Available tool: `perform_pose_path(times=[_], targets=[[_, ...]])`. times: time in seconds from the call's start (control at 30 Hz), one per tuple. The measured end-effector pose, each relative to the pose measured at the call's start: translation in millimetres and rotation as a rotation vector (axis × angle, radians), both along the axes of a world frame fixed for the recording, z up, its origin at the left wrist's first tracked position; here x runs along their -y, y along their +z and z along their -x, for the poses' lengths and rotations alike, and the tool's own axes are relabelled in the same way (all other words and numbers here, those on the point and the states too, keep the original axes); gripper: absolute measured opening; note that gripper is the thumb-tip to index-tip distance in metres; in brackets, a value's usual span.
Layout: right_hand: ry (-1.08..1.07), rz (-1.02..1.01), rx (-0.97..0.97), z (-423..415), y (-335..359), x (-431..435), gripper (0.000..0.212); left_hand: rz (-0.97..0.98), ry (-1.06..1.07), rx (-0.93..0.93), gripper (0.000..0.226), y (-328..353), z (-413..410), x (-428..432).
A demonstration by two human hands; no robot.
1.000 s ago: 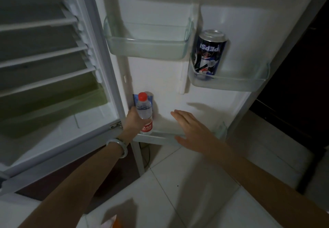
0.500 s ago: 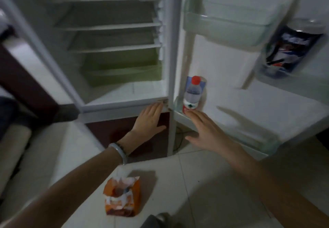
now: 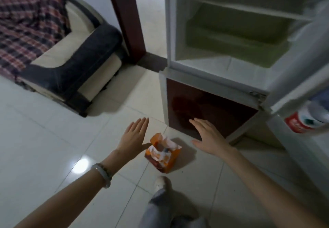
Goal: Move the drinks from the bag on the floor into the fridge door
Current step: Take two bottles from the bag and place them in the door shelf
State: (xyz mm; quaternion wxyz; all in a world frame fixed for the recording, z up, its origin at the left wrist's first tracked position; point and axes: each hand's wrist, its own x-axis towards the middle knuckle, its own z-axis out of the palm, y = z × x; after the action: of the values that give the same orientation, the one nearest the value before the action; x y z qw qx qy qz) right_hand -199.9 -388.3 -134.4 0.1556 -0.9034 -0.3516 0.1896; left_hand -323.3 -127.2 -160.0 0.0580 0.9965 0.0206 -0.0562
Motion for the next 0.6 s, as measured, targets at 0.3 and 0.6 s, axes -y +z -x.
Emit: perform_pose_path(times=[0.3, 0.6], targets=[[-0.046, 0.057, -0.188, -27.2, -172.1, -69.4, 0.073, -0.007, 0.150, -0.072, 0.084, -174.5, 8.3, -38.8], [-0.061, -0.005, -0.184, -51.4, -421.8, -99.5, 0.073, -0.003, 0.186, -0.103, 0.086, -438.7, -32.4, -63.9]])
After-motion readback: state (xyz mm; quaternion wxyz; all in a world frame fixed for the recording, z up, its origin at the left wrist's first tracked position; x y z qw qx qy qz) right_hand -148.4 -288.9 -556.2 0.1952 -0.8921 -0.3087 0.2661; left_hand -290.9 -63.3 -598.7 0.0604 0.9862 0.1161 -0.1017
